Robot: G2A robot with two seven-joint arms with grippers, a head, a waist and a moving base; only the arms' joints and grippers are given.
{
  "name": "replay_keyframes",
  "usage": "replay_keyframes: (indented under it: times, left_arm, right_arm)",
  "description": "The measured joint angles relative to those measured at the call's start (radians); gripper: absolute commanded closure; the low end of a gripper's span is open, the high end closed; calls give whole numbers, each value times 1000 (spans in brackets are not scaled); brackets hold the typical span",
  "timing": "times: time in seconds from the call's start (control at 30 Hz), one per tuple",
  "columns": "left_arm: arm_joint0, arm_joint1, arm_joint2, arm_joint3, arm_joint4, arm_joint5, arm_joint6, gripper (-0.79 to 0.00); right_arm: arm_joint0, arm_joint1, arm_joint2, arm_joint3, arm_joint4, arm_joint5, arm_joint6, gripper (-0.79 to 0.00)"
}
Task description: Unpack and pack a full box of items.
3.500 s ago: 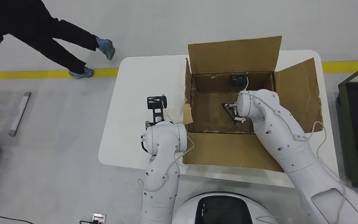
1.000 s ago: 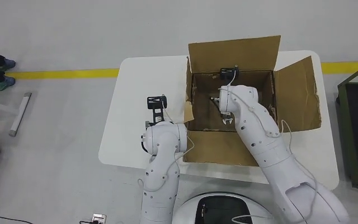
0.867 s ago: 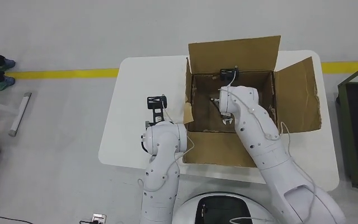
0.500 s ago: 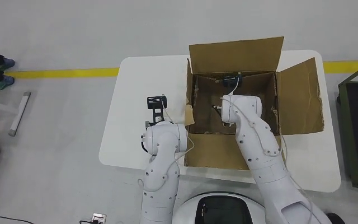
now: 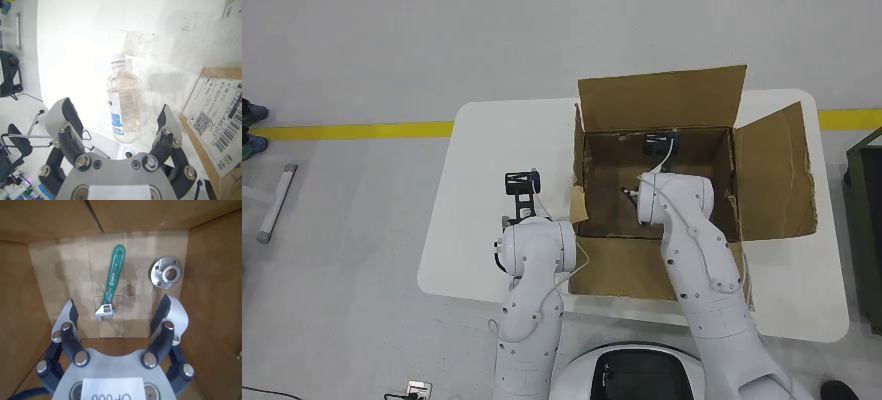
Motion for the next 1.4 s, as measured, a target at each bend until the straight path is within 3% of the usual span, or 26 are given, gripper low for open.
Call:
replay_keyframes:
  times: [1.4]
  left_arm:
    - [0, 0, 0, 0, 0, 0, 0, -785]
  right_arm:
    - [120, -44, 71, 268, -60, 39, -39, -317]
